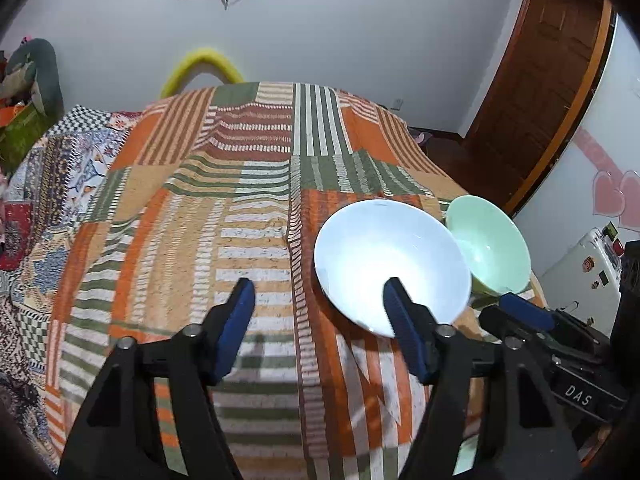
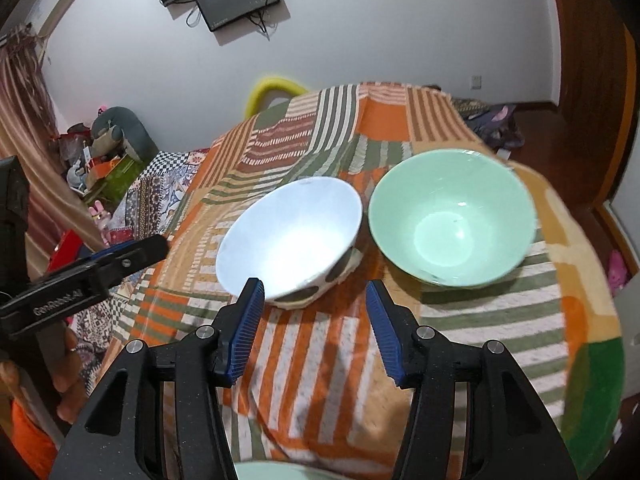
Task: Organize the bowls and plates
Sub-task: 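Close the left tool on the spotted white bowl rim while the right tool grips it, then lift the spotted white bowl with both tools and carry it to the pink bowl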
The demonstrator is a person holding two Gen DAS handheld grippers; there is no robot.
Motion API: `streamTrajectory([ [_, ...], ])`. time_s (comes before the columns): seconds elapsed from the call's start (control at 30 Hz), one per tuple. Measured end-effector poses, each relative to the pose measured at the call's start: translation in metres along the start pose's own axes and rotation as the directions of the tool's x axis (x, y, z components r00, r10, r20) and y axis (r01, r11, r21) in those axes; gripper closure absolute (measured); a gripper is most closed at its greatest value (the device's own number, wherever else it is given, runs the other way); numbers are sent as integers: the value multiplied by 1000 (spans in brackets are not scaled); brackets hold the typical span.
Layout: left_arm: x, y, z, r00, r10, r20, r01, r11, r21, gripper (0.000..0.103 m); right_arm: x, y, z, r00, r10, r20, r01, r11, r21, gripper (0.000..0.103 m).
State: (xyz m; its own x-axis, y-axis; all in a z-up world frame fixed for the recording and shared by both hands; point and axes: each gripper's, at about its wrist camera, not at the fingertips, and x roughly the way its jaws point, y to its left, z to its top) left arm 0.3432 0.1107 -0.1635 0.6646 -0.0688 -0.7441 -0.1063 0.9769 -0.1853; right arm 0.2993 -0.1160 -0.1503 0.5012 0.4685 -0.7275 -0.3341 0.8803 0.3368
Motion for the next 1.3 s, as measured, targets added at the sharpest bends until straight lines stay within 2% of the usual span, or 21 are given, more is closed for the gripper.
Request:
streamTrajectory([
  [0.07,11,1,3,1000,-7,-18,7,1000,4,48,7,0,0,1000,2,-9,-2,1000,4,57],
  [0.13,22,2,5,1000,-6,-29,6,1000,11,58,13,0,1,1000,4,-23,-4,1000,4,61],
  [0.4,61,4,11,996,-31,-81,33,999,16,74,32,-4,6,998,14,-58,-13,1000,22,67],
  [0.6,83,5,11,992,-56,-116,56,998,1,89,40,-9,7,998,6,-63,-3,999,47,71],
  [0.73,87,3,9,992,-45,-117,46,999,7,93,42,-12,9,998,14,-66,-10,998,63,74],
  [0.97,74,-1,3,993,-18,-113,23,999,41,93,40,-6,8,997,-4,-75,6,1000,29,75],
  [1.3,30,-6,-18,995,-9,-96,16,997,71,93,14,14,-2,999,-25,-46,23,999,-38,75],
])
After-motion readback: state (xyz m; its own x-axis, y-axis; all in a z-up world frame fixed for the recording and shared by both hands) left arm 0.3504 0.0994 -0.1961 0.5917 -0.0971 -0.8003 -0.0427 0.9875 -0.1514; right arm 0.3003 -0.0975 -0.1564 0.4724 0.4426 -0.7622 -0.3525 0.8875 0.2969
